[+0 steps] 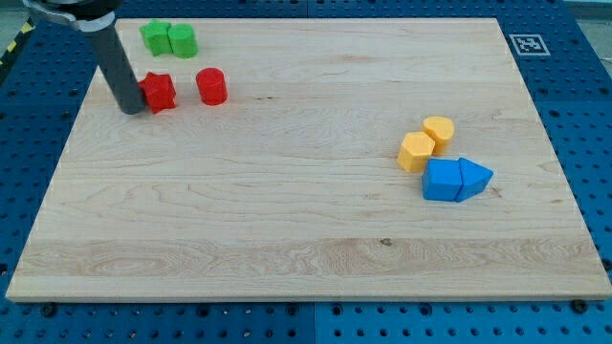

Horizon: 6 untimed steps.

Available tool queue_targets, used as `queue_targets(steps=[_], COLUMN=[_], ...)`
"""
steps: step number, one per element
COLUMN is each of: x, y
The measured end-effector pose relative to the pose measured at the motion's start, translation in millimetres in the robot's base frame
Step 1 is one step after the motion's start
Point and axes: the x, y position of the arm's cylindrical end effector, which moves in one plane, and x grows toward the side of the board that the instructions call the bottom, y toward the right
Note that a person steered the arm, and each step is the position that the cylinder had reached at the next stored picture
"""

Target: Move green star a bit up

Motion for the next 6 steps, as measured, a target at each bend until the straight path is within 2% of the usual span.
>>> queue_targets(steps=[2,3,4,5,6], x=[-36.4,-38.4,-38.4,-63.6,-115.8], y=[71.7,70.1,33.2,-3.8,-18.3])
